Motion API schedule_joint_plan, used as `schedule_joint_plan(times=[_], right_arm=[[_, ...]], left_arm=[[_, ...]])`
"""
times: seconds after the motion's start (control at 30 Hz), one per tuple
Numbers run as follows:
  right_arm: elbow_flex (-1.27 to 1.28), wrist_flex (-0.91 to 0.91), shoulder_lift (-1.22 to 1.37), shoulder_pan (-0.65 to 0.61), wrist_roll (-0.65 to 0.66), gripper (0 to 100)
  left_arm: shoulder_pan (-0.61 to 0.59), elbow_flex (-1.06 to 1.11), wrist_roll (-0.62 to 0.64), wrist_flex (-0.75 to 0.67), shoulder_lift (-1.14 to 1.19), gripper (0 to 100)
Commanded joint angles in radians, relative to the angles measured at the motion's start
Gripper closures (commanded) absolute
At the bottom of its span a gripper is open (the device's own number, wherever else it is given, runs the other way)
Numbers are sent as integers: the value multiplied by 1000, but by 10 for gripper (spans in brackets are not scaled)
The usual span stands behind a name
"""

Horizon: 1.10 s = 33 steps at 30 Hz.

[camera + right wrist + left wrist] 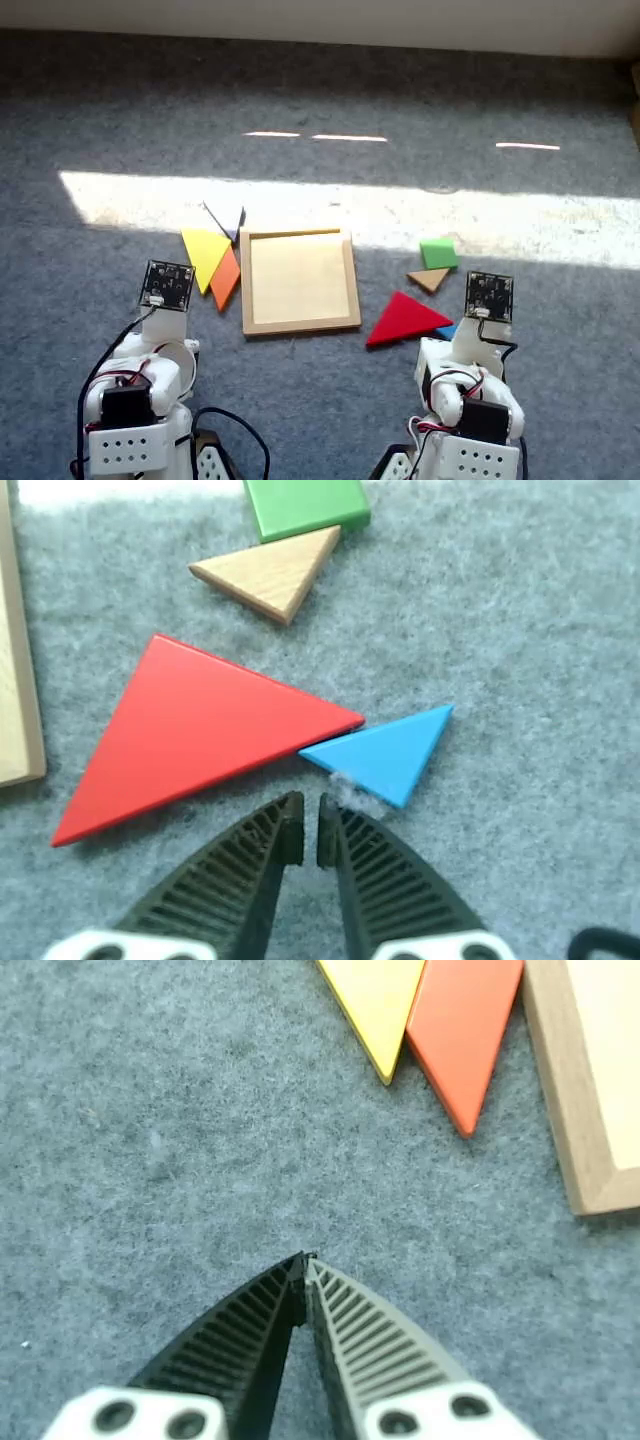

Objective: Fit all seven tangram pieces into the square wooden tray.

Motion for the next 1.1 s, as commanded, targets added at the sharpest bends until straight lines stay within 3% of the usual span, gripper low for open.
schedule_joint_plan(times=[0.0, 0.37, 0.73, 1.07], right_arm=[[140, 1, -8, 4, 3, 957], [120, -4, -8, 8, -3, 957], [-493, 156, 10, 87, -89, 957], [-750, 151, 530, 44, -207, 956]], left_arm=[[1, 19, 3, 11, -45, 995], [1, 19, 3, 11, -45, 995], [1, 19, 3, 11, -45, 995], [1, 19, 3, 11, -45, 995]])
